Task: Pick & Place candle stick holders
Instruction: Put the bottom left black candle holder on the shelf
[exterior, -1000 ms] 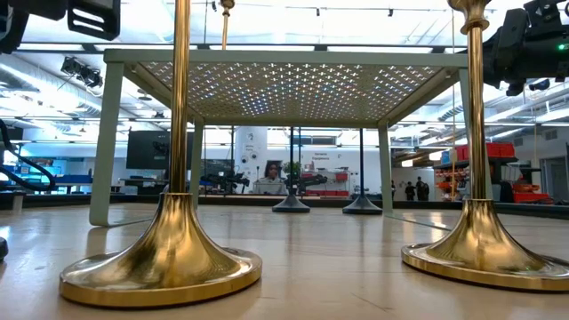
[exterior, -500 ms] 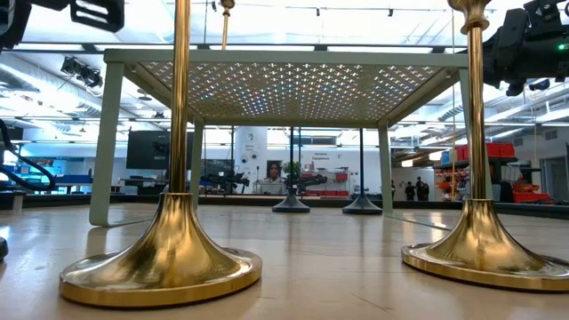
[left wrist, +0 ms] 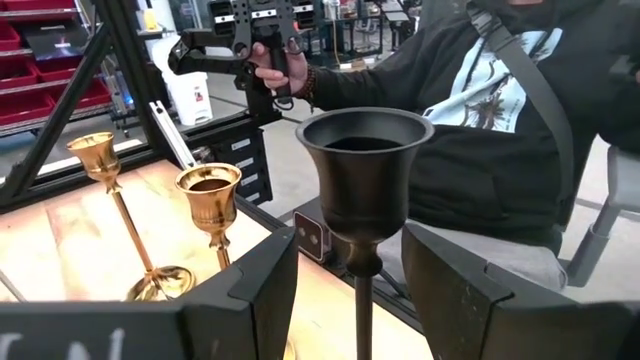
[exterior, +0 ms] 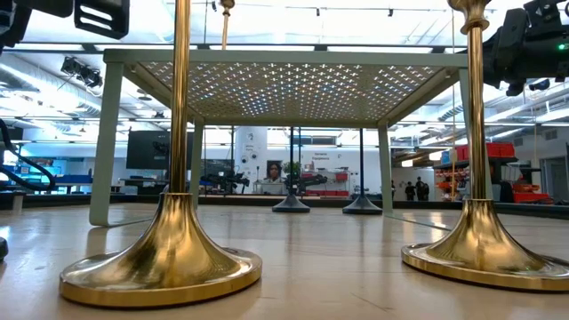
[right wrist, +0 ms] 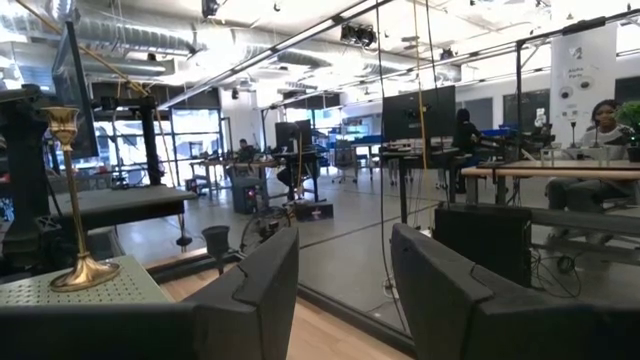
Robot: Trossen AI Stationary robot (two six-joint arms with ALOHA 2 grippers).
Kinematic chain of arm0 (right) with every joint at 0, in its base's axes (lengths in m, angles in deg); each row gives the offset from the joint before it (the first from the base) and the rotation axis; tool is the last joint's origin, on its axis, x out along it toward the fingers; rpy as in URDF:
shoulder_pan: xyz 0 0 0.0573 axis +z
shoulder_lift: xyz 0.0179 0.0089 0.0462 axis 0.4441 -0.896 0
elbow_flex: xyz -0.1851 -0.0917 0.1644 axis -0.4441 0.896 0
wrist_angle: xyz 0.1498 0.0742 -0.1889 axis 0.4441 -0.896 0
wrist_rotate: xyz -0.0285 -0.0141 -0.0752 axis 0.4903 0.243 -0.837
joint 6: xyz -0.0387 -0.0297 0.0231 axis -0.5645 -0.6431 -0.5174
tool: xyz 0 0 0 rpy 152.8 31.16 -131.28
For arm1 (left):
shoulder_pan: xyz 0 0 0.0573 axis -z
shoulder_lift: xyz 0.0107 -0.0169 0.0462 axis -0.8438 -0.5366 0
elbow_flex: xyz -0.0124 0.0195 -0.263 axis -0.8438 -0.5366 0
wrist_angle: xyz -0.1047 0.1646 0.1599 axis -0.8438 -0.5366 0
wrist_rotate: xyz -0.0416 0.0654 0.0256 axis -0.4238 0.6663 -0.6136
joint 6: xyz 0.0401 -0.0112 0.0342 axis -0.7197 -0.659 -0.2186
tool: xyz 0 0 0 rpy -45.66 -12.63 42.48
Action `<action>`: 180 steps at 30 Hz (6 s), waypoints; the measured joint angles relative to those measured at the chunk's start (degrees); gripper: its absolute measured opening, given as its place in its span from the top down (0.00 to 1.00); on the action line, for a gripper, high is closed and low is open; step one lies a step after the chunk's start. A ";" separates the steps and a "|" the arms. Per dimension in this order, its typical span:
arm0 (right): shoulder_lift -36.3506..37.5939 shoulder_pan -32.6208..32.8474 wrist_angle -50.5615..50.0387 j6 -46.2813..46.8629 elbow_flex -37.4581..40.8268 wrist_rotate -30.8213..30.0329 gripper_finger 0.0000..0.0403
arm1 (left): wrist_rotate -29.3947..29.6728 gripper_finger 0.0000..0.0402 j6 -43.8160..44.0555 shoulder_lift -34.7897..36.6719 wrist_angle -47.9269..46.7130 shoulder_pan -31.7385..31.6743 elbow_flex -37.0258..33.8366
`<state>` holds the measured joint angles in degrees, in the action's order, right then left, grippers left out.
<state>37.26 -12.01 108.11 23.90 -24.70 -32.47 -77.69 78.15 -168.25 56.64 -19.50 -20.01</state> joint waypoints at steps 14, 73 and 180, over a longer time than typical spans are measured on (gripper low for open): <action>0.00 0.00 -0.01 0.00 0.00 0.00 0.60 | 1.13 0.58 1.10 0.00 -0.06 0.00 0.00; 0.00 0.01 -0.02 0.02 0.00 0.01 0.60 | -0.99 0.90 2.82 0.52 1.65 -4.27 0.00; 0.00 -0.01 -0.43 0.02 0.00 -0.04 0.60 | 11.85 0.91 0.26 44.63 -47.45 -8.63 12.32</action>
<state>37.26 -12.01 107.68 23.92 -24.70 -32.51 -65.84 78.42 -123.62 9.19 -28.14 -7.69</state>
